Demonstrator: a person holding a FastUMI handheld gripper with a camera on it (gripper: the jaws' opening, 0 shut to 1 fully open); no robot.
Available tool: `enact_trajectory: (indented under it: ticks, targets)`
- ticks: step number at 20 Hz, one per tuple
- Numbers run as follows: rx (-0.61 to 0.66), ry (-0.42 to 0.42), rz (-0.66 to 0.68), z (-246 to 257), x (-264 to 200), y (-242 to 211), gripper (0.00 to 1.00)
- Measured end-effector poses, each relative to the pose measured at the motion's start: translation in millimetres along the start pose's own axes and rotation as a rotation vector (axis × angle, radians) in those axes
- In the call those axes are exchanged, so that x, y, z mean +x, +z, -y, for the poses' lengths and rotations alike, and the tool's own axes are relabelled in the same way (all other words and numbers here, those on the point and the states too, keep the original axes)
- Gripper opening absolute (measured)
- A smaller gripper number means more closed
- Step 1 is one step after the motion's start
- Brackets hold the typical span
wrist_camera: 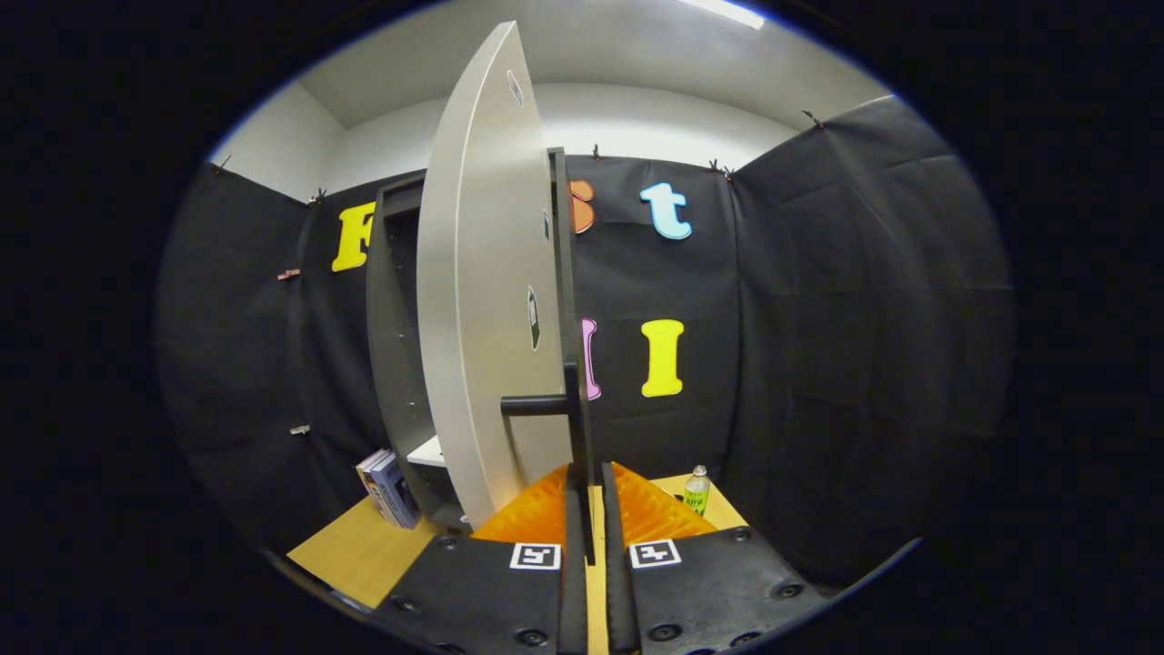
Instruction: Open the shoe cabinet door, grab the shoes and put them into the shoe cabinet, then close the shoe cabinet door.
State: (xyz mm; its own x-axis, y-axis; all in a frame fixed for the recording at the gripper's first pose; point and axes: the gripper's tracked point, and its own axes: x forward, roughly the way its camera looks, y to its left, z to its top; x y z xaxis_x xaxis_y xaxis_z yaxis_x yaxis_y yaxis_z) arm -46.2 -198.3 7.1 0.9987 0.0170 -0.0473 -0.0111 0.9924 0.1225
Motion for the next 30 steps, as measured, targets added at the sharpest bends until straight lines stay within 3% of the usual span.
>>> enact_trajectory:
  ticks: [5, 7, 10, 14, 18, 23, 30]
  targets:
    - [0.009, -0.013, 0.031, 17, -17, 7, 0.21]
    - [0.013, -0.042, 0.032, 25, -29, 8, 0.37]
    - [-0.003, -0.091, 0.042, 32, -53, 13, 0.74]
    - [-0.022, -0.04, 0.029, -5, -78, 10, 0.96]
    - [0.005, 0.068, -0.066, -74, -79, -27, 0.98]
    - [-0.013, 0.184, -0.26, -148, -52, -128, 0.98]
    - [0.047, 0.174, -0.616, -168, -3, -319, 0.99]
